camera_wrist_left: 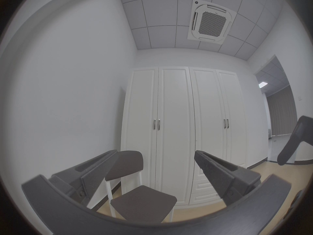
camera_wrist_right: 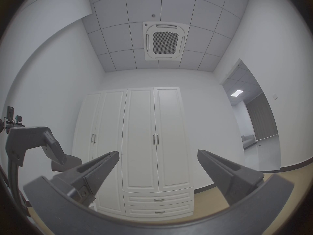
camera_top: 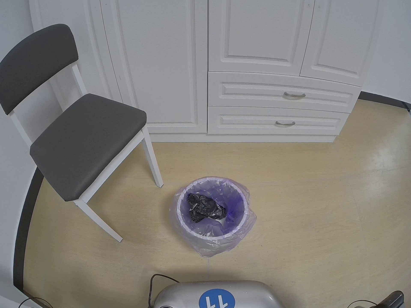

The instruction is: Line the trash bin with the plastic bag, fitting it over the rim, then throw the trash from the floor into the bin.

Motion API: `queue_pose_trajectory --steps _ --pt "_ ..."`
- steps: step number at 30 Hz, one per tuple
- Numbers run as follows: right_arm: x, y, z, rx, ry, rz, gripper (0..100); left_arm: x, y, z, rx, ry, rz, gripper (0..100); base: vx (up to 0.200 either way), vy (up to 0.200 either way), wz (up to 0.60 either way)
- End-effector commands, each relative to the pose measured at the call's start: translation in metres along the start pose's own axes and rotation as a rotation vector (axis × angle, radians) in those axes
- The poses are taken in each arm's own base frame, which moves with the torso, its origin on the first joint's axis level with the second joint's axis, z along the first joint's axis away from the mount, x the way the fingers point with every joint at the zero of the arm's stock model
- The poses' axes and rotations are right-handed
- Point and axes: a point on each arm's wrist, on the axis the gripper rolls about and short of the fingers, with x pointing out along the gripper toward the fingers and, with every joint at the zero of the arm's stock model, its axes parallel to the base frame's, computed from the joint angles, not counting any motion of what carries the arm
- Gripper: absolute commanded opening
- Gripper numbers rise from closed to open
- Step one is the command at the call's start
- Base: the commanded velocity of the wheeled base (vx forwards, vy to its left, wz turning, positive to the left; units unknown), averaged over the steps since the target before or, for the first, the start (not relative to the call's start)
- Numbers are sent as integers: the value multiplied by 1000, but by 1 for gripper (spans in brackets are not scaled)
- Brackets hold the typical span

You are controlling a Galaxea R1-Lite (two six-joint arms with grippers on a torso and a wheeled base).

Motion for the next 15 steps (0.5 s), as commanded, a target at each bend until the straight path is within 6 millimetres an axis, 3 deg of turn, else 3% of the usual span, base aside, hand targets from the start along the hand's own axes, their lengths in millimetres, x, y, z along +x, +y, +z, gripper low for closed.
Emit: queue_pose_trajectory --steps 1,4,15 --pt "-15 -1 2 1 -31 -1 100 -20 0 -3 5 -19 10 100 0 0 0" --pt "-21 0 -2 0 -24 0 100 -40 2 -10 8 2 14 100 0 0 0" --pt "-23 1 -7 -2 -15 -4 100 -80 1 -37 23 -18 37 100 0 0 0"
